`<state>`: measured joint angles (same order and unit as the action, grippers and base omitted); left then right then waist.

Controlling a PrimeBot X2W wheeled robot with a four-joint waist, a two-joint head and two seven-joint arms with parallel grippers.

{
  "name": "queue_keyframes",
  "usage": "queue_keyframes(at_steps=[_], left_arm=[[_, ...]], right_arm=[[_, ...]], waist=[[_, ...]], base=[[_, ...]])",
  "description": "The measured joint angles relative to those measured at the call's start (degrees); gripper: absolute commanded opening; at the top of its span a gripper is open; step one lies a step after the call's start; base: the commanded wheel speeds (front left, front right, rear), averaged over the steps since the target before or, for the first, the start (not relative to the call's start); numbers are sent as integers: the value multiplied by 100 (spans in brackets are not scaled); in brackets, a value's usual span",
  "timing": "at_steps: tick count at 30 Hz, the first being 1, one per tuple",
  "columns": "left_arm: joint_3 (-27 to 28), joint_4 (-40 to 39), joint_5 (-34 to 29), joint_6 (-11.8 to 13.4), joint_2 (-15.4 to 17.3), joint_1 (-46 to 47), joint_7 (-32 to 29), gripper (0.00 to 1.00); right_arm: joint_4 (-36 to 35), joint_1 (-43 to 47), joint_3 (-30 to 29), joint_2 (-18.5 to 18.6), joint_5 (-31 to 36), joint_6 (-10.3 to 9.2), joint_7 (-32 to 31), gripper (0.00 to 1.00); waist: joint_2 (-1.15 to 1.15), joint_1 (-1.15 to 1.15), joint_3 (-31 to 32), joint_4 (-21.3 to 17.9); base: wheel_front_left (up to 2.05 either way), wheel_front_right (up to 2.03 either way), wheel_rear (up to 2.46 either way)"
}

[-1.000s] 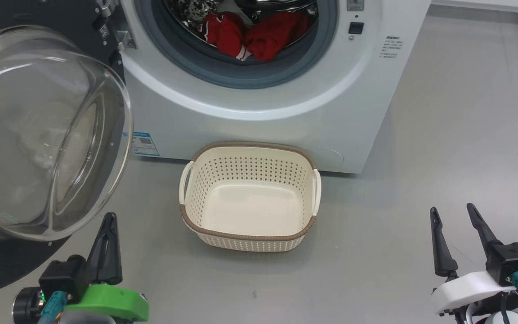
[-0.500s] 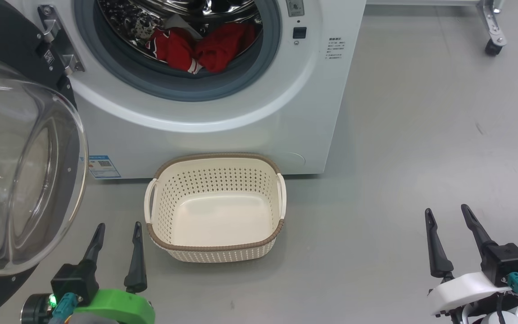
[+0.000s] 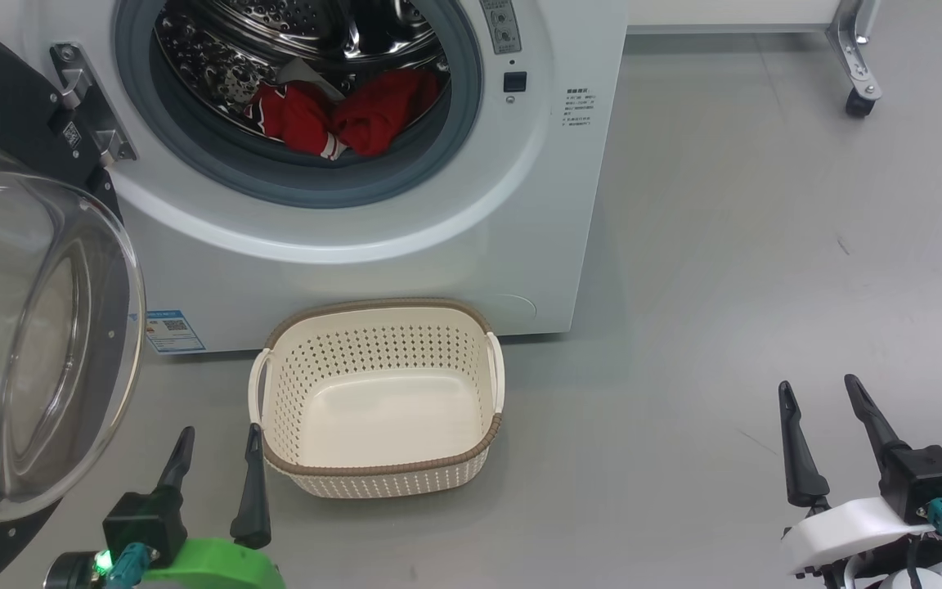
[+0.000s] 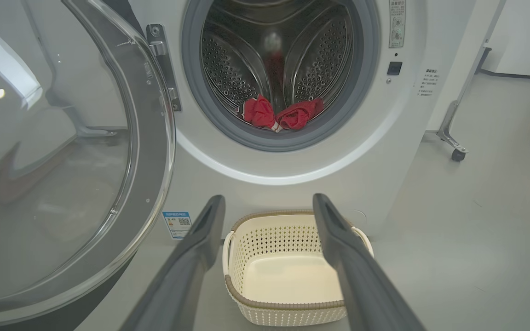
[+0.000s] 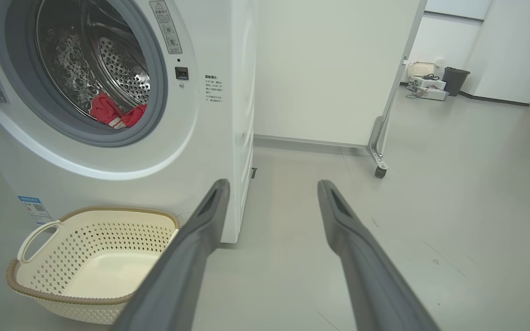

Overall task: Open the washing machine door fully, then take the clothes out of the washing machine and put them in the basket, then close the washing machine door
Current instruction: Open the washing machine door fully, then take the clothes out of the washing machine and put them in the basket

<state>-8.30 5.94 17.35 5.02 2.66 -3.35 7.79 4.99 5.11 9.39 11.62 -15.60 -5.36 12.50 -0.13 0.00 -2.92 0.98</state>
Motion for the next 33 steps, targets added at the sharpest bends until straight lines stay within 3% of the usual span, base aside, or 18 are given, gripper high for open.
queue_keyframes(at_steps=[33], left_arm=[[-133, -178, -107, 32, 0, -24, -111, 100]], right_arm=[[31, 9, 1, -36, -51, 18, 51, 100]], waist=[[0, 0, 46, 4]], base=[[1, -1, 0]])
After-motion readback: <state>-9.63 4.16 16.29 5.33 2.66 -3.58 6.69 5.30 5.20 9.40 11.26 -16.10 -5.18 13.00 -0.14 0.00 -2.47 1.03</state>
